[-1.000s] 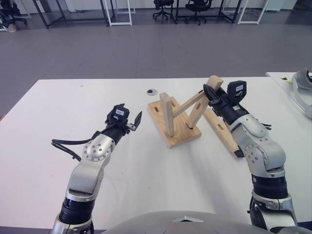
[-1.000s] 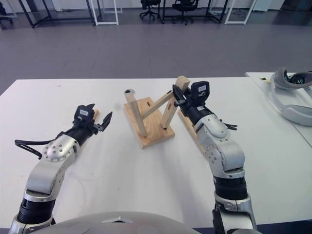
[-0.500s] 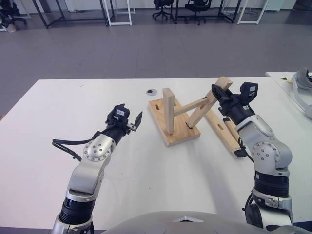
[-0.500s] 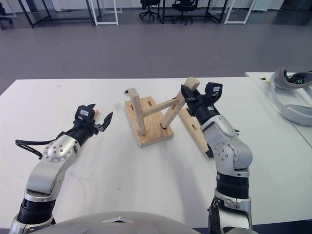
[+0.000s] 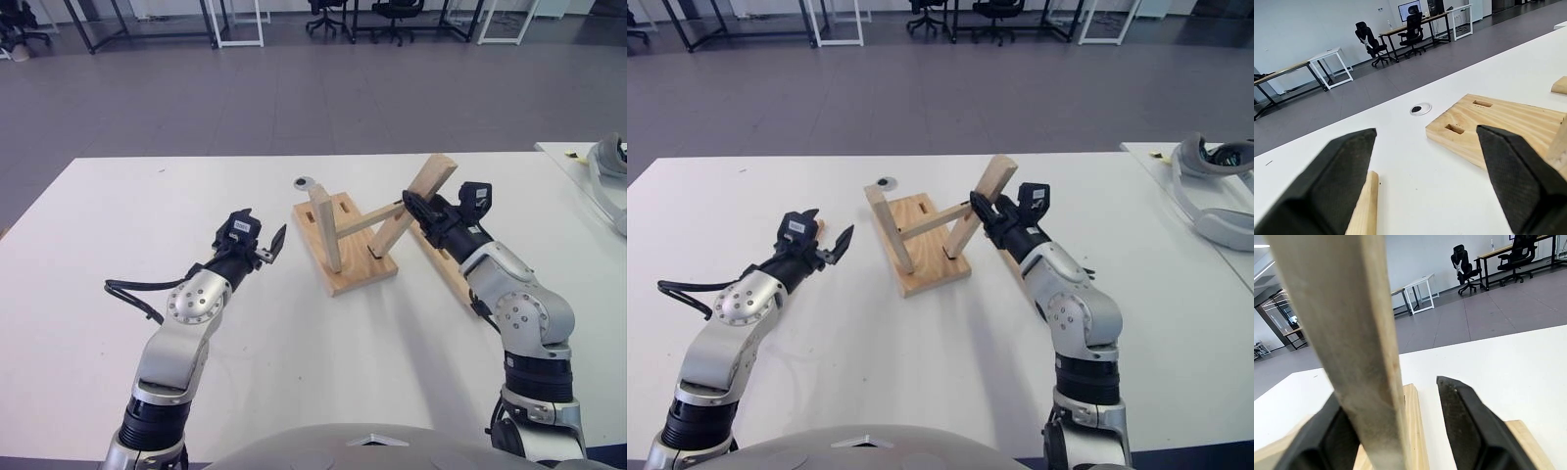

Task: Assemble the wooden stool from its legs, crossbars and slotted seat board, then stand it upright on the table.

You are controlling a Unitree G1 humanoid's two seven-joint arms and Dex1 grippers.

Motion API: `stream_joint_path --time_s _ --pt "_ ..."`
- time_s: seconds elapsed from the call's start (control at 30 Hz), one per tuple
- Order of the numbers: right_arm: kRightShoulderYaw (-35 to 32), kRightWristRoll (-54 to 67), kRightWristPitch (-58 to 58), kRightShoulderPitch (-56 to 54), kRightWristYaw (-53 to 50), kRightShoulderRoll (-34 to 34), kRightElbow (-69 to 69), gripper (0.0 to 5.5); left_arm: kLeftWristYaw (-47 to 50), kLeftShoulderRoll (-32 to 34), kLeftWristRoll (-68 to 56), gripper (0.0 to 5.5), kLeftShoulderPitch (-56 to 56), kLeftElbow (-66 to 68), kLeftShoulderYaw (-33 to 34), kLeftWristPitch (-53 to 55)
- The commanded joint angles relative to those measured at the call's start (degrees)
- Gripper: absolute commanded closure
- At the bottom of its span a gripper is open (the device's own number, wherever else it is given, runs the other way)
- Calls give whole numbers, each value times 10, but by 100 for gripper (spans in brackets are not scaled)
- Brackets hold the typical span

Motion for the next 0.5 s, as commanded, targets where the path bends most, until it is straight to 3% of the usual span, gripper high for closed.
stream_joint_path --time_s 0.03,0.27,0.5 --pt "-14 30 17 -29 -17 23 -20 299 -2 0 10 173 -5 4 -6 1" --pt "-48 74 22 -39 -36 35 -48 299 3 -4 12 173 -3 9 -9 -7" --pt "13 3 42 -103 -47 9 -31 299 10 -13 13 173 -2 11 -14 -10"
